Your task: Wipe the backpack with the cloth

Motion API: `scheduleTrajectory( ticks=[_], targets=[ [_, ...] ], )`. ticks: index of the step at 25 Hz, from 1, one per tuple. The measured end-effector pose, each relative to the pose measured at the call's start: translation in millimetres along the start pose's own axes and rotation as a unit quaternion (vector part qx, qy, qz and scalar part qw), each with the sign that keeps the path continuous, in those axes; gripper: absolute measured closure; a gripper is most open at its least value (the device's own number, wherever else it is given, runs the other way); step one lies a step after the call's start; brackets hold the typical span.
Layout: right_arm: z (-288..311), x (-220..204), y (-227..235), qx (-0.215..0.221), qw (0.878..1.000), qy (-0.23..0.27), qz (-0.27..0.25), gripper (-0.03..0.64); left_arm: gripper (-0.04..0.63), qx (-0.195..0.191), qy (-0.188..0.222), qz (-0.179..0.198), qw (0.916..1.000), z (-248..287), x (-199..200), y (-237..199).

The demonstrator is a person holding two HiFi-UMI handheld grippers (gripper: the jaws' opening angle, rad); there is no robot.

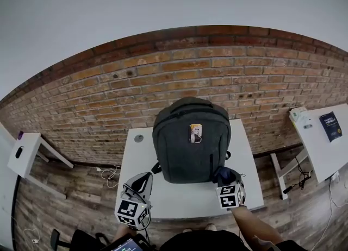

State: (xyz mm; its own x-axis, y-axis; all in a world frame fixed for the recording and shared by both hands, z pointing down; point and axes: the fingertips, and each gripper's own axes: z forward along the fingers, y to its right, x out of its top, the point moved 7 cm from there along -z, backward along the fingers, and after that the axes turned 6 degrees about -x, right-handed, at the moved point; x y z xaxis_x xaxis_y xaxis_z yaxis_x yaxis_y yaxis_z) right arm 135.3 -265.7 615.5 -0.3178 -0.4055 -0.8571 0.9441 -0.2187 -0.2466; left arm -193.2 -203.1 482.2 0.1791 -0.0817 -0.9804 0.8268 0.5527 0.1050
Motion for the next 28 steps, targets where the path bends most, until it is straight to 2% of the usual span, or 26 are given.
scheduleTrajectory(
  ticks=[4,8,15,22,28],
  targets=[
    [-12.9,55.3,27.0,-0.028,0.996,0.074,0.039,0.485,0.598,-0.006,-0.002,0.003,1.0,5.4,-0.3,5.5],
    [-27.4,100.7,46.5,-0.042,0.989,0.134,0.045,0.485,0.598,-0.005,-0.003,0.003,1.0,6.1,-0.4,6.6],
    [-60.8,160.7,51.1,-0.025,0.972,0.231,0.037,0.485,0.598,0.001,0.001,-0.003,1.0,7.0,2.1,7.7],
    [-85.6,160.3,61.0,-0.019,0.961,0.269,0.063,0.485,0.598,0.002,0.003,-0.005,1.0,9.5,2.7,9.0],
    [-94.2,147.9,70.2,-0.017,0.959,0.274,0.07,0.485,0.598,-0.001,0.007,-0.003,1.0,19.0,7.9,18.2]
  ],
)
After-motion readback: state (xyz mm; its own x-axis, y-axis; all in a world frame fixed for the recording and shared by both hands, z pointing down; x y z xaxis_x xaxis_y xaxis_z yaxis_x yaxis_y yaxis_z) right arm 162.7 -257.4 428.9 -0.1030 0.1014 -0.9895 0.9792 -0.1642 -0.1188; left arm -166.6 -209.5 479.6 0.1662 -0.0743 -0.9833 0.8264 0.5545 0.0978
